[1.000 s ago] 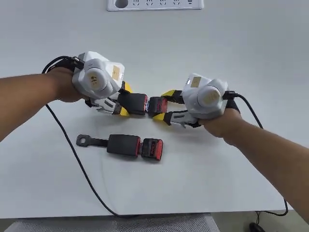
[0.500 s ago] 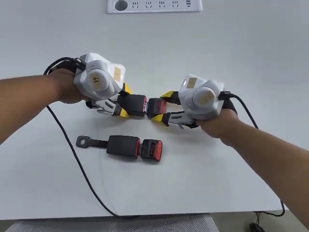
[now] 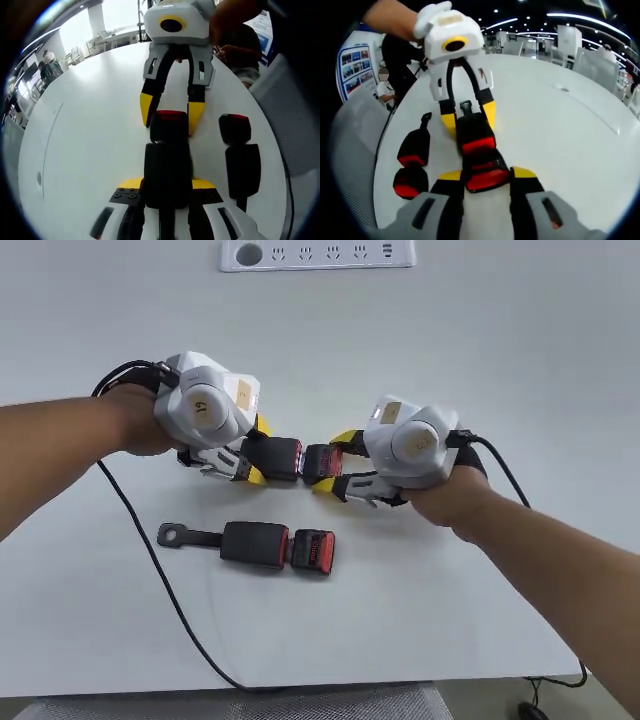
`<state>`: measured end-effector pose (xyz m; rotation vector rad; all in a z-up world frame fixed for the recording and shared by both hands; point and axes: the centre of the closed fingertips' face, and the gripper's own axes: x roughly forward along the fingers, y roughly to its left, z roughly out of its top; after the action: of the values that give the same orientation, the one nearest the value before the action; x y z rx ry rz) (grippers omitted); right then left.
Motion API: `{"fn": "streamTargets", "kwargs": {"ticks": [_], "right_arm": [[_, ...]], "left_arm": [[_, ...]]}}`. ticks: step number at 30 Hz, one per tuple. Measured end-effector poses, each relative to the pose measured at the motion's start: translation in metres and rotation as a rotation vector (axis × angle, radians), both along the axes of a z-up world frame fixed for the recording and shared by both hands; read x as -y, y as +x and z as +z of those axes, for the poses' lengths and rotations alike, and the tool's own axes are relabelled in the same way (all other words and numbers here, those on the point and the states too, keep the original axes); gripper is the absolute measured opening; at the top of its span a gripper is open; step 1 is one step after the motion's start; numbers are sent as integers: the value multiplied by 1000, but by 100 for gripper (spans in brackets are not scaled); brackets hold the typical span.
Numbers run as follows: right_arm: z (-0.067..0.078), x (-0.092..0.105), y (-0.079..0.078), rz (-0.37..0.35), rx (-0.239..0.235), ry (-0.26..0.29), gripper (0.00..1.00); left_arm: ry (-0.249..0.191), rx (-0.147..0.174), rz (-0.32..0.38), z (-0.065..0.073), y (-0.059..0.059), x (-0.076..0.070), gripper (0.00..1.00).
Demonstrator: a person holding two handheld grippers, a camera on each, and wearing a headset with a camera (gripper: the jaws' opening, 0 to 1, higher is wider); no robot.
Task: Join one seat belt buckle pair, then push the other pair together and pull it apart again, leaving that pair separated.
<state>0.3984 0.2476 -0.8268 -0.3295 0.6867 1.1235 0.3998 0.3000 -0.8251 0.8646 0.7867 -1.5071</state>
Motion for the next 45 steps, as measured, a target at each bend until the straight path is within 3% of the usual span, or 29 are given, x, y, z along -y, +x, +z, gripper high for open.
{"fn": "streamTargets", "kwargs": {"ticks": [45], "right_arm": [[-1,1,0,-16,17,-25,35]], "left_arm": [[17,-2,1,-1,0,0,34]]}}
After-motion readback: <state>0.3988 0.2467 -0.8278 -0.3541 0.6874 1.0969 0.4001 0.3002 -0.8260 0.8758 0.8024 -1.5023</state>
